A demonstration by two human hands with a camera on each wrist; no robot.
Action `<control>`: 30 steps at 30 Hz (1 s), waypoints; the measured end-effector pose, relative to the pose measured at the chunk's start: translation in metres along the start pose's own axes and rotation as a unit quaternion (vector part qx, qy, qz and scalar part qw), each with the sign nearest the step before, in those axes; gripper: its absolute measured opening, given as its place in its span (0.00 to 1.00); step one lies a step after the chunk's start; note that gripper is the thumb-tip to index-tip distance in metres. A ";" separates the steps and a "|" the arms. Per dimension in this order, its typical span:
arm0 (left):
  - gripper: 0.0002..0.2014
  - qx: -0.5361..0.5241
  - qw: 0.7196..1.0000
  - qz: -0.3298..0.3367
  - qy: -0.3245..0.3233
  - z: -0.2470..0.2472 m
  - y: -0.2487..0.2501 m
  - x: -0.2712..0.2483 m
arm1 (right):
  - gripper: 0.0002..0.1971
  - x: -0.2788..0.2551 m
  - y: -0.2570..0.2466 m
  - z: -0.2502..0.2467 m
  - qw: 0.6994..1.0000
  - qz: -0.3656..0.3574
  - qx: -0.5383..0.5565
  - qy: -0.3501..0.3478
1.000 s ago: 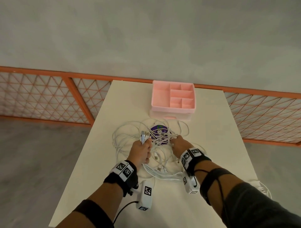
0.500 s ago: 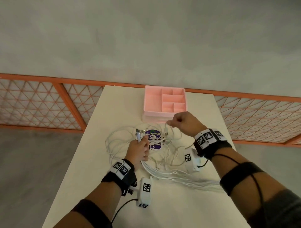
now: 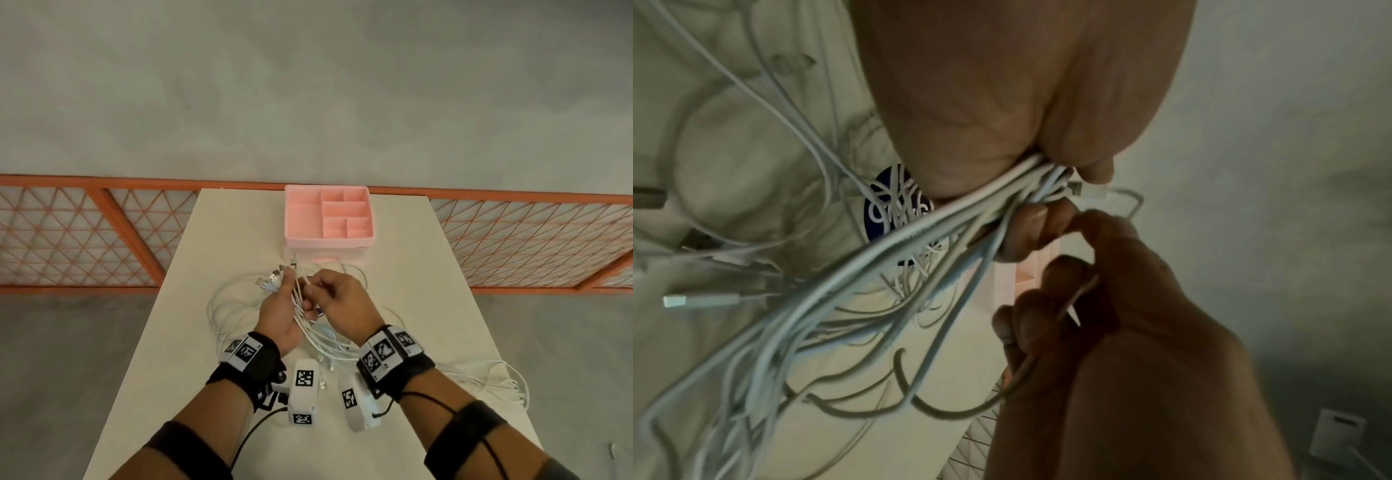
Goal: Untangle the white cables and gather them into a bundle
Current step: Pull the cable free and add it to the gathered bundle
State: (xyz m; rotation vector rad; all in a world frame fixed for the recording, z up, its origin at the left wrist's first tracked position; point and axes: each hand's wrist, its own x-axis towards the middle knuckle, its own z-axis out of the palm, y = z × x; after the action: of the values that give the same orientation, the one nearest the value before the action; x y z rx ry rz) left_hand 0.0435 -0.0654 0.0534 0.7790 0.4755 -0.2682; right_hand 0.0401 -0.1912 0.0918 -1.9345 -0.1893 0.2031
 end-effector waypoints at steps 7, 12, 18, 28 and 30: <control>0.23 0.077 0.996 0.025 0.032 0.000 -0.010 -0.005 | 0.05 -0.004 0.019 0.009 0.977 -0.066 -0.197 -0.056; 0.30 0.072 0.996 0.019 0.051 -0.003 -0.012 -0.005 | 0.05 -0.006 0.018 0.008 0.978 -0.048 -0.196 -0.046; 0.24 0.117 0.991 0.039 0.051 -0.002 -0.011 -0.007 | 0.06 -0.011 0.024 0.004 0.954 -0.052 -0.280 -0.093; 0.19 0.130 0.987 0.065 0.068 -0.003 -0.014 -0.004 | 0.09 -0.018 0.028 -0.002 0.943 -0.067 -0.306 -0.115; 0.19 0.131 0.988 0.061 0.056 -0.005 -0.015 -0.005 | 0.08 -0.020 0.029 -0.005 0.946 -0.066 -0.293 -0.123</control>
State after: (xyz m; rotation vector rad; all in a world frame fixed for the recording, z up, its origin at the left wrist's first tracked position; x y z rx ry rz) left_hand 0.0318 -0.0715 0.0440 1.0797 0.5020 -0.1752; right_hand 0.0229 -0.2111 0.0682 -2.4712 -0.6000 0.3250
